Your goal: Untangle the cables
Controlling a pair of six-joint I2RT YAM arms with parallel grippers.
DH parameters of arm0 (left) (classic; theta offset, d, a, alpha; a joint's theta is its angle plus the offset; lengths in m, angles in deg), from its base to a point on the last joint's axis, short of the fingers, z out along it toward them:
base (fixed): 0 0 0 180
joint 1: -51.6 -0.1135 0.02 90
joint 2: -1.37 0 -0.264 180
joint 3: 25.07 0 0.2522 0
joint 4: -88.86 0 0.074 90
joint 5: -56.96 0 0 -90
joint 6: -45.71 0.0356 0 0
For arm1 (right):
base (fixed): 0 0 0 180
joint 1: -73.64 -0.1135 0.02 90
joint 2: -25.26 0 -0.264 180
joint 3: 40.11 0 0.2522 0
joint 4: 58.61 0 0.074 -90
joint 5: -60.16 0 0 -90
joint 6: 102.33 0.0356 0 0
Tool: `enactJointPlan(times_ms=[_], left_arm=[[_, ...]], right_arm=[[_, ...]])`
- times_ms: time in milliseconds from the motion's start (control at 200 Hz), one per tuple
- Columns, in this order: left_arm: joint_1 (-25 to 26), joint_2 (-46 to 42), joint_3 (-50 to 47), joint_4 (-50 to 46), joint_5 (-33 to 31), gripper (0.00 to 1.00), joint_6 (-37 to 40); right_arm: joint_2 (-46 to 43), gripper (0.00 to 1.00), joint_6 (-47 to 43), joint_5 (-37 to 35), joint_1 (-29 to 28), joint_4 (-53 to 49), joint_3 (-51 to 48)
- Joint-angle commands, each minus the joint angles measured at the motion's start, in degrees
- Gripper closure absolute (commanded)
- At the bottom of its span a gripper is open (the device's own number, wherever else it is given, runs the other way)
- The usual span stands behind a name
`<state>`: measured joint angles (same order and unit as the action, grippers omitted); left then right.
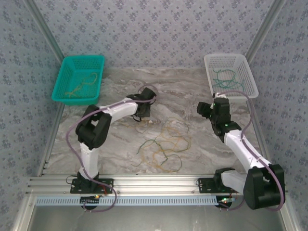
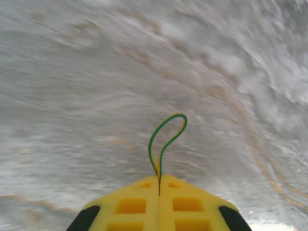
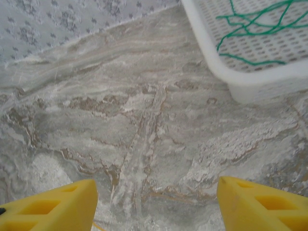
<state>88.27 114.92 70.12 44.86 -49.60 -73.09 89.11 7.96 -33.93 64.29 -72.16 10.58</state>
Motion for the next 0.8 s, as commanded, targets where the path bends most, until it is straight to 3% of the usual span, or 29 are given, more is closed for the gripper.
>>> enactJointPlan(times_ms=[0, 215, 445, 530, 700, 795], left_arm=[[-1.33, -8.16, 0.57, -1.45, -3.47, 1.00, 2.79], [-5.25, -15.73, 3.47, -4.53, -4.89, 1.00, 5.15], [-8.09, -19.55, 15.93, -10.09, -6.20, 1.00, 11.47], [-10.94, -20.86, 19.81, -9.29, -4.77, 1.00, 13.17], [-15.88, -21.37, 29.95, -8.96, -8.14, 1.00, 18.97], [-20.09, -22.69, 32.42, -0.95, -7.86, 1.00, 22.37]], right_arm=[[0.16, 0.32, -0.14, 1.16, -0.75, 5.36, -2.11], [0.39, 0.32, -0.34, -0.23, -1.12, 9.83, -5.19], [2.47, 0.32, -1.22, -1.81, -2.75, 13.07, -6.54], [2.98, 0.32, -1.61, -2.41, -3.38, 14.25, -7.05], [3.51, 0.32, -2.23, -4.00, -4.27, 14.72, -7.20], [3.77, 0.32, -2.27, -4.16, -4.38, 15.41, -7.53]])
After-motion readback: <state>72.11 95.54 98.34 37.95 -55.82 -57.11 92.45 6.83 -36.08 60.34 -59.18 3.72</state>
